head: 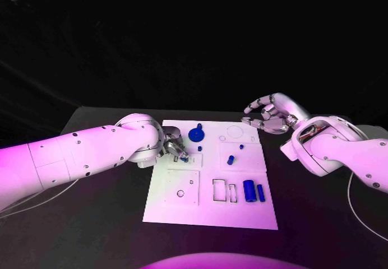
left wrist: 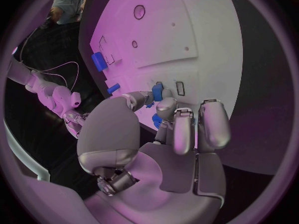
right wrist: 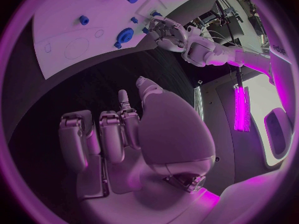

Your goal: Assemble the parts on the task board

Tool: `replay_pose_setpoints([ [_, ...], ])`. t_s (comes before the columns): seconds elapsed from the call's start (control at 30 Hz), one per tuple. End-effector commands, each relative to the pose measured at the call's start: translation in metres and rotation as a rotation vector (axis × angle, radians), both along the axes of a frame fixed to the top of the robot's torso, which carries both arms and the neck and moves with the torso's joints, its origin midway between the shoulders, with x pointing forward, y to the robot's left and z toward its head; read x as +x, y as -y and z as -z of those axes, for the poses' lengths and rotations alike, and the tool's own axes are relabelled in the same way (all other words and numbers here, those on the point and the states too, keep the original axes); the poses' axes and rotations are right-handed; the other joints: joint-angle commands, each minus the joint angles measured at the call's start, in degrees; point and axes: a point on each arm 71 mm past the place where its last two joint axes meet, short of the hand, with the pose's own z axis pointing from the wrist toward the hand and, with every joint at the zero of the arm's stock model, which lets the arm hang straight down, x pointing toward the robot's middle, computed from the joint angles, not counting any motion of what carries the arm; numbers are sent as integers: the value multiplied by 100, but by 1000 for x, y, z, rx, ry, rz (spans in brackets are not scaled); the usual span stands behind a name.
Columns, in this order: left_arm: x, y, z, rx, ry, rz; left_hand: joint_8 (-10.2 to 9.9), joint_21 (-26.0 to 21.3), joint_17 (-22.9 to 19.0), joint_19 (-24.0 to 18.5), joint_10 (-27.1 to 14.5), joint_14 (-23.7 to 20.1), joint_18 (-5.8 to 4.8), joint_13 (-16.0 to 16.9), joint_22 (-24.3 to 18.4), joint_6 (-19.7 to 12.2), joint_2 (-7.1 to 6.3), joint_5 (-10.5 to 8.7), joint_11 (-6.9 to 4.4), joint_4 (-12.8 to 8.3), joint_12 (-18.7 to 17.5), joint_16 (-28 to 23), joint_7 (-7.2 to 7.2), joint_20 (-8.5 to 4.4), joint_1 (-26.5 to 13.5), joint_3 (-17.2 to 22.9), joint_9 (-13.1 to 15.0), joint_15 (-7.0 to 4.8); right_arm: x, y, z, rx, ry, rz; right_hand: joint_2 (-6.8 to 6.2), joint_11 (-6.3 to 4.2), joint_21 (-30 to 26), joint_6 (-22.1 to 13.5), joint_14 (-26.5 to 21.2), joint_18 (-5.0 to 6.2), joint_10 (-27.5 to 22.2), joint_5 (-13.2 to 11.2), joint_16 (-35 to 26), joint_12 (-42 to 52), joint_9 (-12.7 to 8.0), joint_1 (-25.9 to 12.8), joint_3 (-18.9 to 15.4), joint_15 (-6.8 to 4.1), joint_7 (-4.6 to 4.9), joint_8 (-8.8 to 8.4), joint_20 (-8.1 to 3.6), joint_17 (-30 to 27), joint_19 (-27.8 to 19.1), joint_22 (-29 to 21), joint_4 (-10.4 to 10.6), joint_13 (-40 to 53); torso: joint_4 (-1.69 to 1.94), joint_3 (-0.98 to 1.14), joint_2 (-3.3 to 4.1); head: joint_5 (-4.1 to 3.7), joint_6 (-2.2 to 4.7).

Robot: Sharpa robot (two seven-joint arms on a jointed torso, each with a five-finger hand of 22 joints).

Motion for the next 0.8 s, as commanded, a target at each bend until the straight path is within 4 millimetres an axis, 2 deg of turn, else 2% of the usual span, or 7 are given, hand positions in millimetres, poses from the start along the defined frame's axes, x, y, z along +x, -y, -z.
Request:
replay_pose_setpoints([
  [0.03,0,1,1,24,6,17,24,27,899,16,27,461,-100,-16,6,121,64,17,-11,-1115,-9,15,-68,-38,-10,1158,10,-52,0,-1,0,-1,3,-10,-2,-29,-38,-32,514,19,-6,17,-31,-39,-5,-36,41,-51,-2,30,-49,1175,478,1346,8,780,-2,-1,3,-5,-2],
  [0.8,-3,5,4,30,-8,34,37,43,913,27,38,465,-107,-3,42,125,69,21,-17,-1113,5,25,-76,-40,-26,1169,24,-57,-1,-1,2,-1,0,-11,-10,-31,-38,-32,515,18,-6,31,-29,-40,-6,-46,60,-52,-3,40,-51,1181,479,1348,7,779,3,2,-1,-4,-40],
])
